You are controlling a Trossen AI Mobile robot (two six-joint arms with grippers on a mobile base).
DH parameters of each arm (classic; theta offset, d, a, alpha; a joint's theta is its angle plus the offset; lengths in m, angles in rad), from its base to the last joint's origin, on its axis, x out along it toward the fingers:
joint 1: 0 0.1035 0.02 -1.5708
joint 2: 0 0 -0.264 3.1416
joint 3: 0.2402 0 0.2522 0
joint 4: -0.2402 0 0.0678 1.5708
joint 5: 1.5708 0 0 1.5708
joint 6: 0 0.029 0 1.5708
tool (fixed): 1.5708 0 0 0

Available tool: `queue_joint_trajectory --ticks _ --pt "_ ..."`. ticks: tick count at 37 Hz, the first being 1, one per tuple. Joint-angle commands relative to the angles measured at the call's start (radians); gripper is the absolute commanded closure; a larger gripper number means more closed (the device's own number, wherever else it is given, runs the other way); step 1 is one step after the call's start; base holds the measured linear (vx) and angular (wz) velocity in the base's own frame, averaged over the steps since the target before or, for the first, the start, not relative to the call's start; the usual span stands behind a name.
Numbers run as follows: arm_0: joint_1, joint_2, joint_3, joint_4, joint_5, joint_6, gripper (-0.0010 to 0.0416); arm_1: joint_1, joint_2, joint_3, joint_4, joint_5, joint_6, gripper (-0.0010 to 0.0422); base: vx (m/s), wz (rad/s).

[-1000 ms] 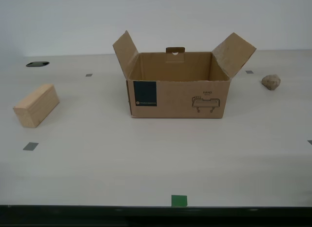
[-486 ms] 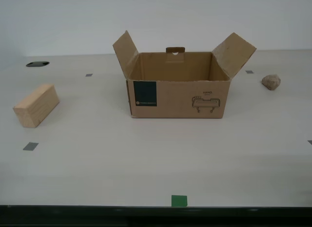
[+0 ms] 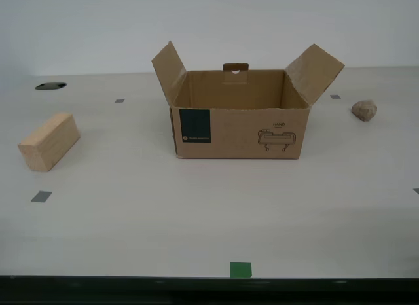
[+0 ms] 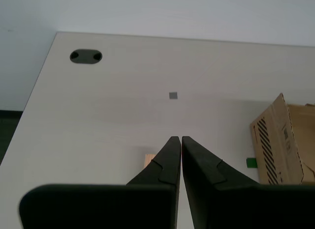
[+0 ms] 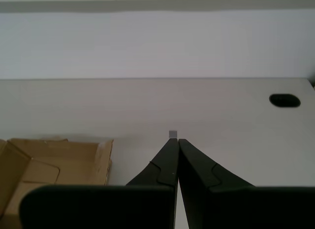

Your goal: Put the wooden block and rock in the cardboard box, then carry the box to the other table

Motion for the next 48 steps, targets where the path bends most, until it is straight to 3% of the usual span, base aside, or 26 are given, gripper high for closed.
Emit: queue_joint_trajectory --ticks 1,13,26,48 --pt "0.0 0.027 0.043 -0.079 0.0 0.006 0.0406 0.0 0.021 0.034 -0.073 0.005 0.003 0.0412 0.0 0.0" --pt "0.0 0.128 0.198 -0.272 0.0 0.003 0.0406 0.0 0.156 0.166 -0.273 0.005 0.044 0.0412 0.0 0.0" --pt "0.0 0.283 0.354 -0.482 0.0 -0.023 0.0406 0.0 0.217 0.203 -0.319 0.005 0.044 0.0412 0.0 0.0" --pt "0.002 0.338 0.385 -0.451 -0.001 -0.018 0.0406 0.0 0.227 0.203 -0.32 0.004 0.041 0.0412 0.0 0.0"
